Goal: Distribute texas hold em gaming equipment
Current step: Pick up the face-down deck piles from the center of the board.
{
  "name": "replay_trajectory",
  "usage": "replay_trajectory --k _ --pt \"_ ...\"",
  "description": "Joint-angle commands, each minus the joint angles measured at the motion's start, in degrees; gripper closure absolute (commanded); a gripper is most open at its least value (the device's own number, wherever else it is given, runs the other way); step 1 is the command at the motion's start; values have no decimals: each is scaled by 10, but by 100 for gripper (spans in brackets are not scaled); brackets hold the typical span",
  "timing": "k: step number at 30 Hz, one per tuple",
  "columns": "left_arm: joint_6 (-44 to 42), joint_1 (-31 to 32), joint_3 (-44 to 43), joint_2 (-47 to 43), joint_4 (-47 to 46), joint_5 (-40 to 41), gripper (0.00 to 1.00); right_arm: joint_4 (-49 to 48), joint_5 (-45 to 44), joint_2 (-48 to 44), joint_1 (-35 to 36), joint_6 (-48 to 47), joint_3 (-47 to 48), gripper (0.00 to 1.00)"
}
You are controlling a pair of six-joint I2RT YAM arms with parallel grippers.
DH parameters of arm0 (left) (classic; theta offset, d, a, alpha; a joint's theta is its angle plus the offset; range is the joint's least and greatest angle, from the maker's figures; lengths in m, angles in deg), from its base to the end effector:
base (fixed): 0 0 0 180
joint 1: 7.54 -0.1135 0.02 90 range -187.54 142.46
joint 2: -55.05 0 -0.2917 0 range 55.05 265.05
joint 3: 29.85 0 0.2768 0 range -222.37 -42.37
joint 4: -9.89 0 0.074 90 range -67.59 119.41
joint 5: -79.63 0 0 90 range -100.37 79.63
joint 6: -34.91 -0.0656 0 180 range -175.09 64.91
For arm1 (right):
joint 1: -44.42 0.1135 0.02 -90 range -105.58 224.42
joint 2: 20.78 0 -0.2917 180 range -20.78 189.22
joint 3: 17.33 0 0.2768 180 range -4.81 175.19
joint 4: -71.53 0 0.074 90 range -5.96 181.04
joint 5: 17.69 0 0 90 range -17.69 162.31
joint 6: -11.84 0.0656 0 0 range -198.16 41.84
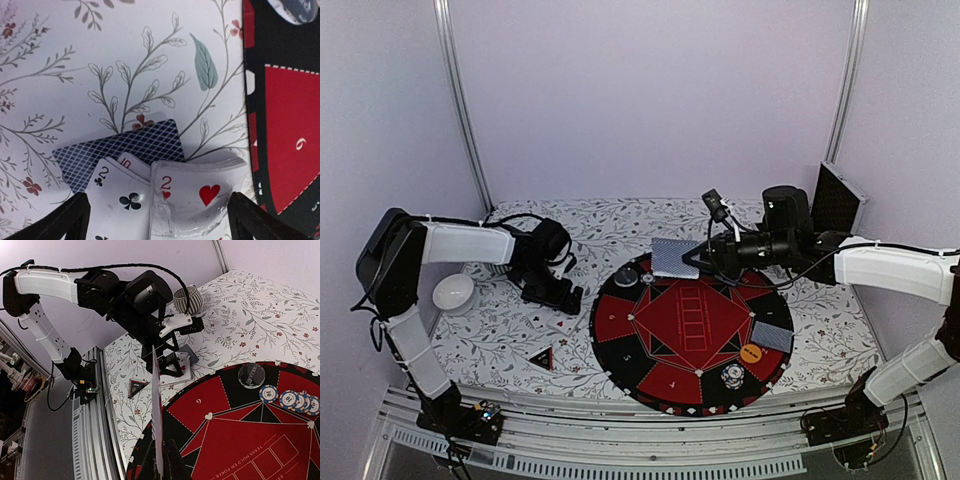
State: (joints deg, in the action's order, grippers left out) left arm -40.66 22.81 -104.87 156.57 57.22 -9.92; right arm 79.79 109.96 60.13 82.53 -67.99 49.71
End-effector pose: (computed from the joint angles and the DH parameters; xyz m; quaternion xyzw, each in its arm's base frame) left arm 0.3151 -0.1839 0.1417 0.1366 0.9806 -0.0500 0.1315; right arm 0.2580 0.2533 0.2877 -0.3644 0.7186 0.4604 0.3727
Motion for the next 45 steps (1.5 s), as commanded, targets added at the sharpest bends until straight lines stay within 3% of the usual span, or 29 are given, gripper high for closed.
replay_trajectory --k 1,13,21,24,27,31,35,45 --pt "-35 -3 6 5 18 -10 2 1 3 -27 -6 -18 -20 98" --pt "-80 -11 -9 2 61 -15 2 -8 27 -7 -10 -19 -13 98" --pt "-135 0 -17 -36 93 -66 2 -8 29 -2 -11 -19 -8 98" --pt "-148 12 2 -55 92 -79 7 -8 30 1 -11 -17 -7 98" --pt "-148 13 8 -39 89 -67 15 -7 37 7 -11 -15 -2 98" --pt "-149 25 8 -10 77 -83 14 -4 39 8 -12 -12 2 98" --pt "-166 58 15 12 66 -47 13 2 34 4 -11 -11 -3 98" --pt "-158 71 7 28 72 12 49 4 37 0 -12 -12 1 98"
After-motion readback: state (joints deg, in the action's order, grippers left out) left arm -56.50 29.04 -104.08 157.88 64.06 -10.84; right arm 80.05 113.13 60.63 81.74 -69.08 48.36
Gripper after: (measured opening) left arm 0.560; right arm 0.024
